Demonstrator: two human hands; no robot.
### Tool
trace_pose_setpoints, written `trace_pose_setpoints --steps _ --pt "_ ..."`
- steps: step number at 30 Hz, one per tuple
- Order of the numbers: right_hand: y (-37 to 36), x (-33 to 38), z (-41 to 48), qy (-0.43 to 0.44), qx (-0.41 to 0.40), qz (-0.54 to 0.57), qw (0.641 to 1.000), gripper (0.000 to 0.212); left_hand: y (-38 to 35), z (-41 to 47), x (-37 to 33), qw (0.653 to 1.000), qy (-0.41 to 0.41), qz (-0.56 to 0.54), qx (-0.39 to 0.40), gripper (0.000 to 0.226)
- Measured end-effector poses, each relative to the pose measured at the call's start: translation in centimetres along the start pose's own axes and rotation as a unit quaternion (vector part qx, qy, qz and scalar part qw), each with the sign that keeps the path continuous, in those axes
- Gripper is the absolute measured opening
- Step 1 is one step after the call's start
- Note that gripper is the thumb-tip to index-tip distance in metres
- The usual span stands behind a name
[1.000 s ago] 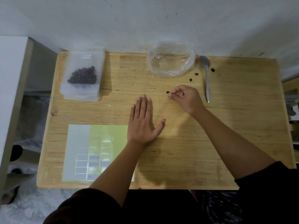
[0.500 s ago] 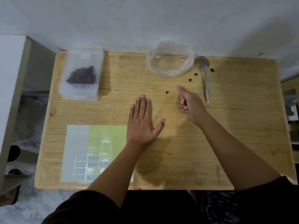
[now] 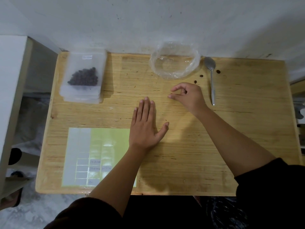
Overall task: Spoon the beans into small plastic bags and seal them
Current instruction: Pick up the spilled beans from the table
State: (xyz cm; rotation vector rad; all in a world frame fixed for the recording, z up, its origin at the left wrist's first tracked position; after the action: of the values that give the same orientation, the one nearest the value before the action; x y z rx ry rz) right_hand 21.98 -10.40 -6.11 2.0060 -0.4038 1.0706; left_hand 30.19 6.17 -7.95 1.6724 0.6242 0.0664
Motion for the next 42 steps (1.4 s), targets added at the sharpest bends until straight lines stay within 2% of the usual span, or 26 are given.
trace_pose_setpoints --steps 10,12,14,16,19,21,23,26,30,33,36,38,42 --pt "-0.3 0.7 0.5 -0.026 0.072 -0.055 0.996 0.01 0.2 0.0 0.0 1.0 -0.001 -0.009 0.002 0.086" --pt "-0.3 0.7 -0.1 -0.044 0.091 -0.029 0.994 0.013 0.3 -0.1 -0.1 1.0 -0.001 -0.01 0.007 0.086" --pt "-0.3 -0.2 -1.0 -0.09 0.106 0.086 0.986 0.016 0.4 -0.1 -0.1 1.0 -0.001 -0.008 0.012 0.085" --pt "-0.3 -1.8 -2.4 -0.163 0.098 0.262 0.946 0.026 0.4 -0.2 0.0 1.0 0.001 -0.009 0.016 0.085" --pt "-0.7 -3.3 -4.8 -0.231 0.11 0.46 0.85 0.028 0.7 -0.1 0.0 1.0 0.008 -0.011 0.01 0.086" --pt "-0.3 -3.8 -6.0 -0.236 0.114 0.545 0.797 0.027 1.0 0.2 -0.1 1.0 0.015 -0.014 0.001 0.087" --pt "0.8 -4.4 -6.3 -0.23 0.101 0.572 0.781 0.028 1.6 0.9 -0.8 1.0 0.003 -0.011 -0.006 0.087" --pt "3.0 -5.3 -5.8 -0.226 0.072 0.518 0.822 0.038 1.3 2.8 -3.0 0.999 -0.042 0.002 0.014 0.089" --pt "6.9 -5.3 -3.9 -0.203 0.01 0.333 0.921 0.045 0.3 5.1 -6.4 0.994 -0.091 0.013 0.056 0.094" --pt "9.4 -4.5 -2.0 -0.133 -0.037 0.201 0.97 0.04 -0.3 5.8 -7.2 0.993 -0.095 0.027 0.069 0.09" --pt "9.7 -3.8 -0.2 -0.056 -0.047 0.139 0.988 0.038 -0.6 5.9 -7.2 0.992 -0.097 0.035 0.072 0.088" --pt "9.6 -3.6 0.8 -0.022 -0.075 0.102 0.992 0.026 -0.9 5.8 -7.1 0.991 -0.099 0.036 0.079 0.088" --pt "9.0 -3.2 2.0 0.0 -0.11 0.059 0.992 0.018 -0.9 6.0 -7.0 0.991 -0.096 0.031 0.089 0.088"
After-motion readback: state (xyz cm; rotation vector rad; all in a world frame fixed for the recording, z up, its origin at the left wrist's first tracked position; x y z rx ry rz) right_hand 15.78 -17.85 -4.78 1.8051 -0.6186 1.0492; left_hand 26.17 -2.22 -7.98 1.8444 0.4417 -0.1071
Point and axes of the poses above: each hand's wrist, its own z-axis towards the middle knuckle, its own y-axis out of the back of the hand, x = y × z, the point moved 8 cm from there along z, towards the middle knuckle, and after that the axes turned 4 degrees about x, right-handed, at the moved point
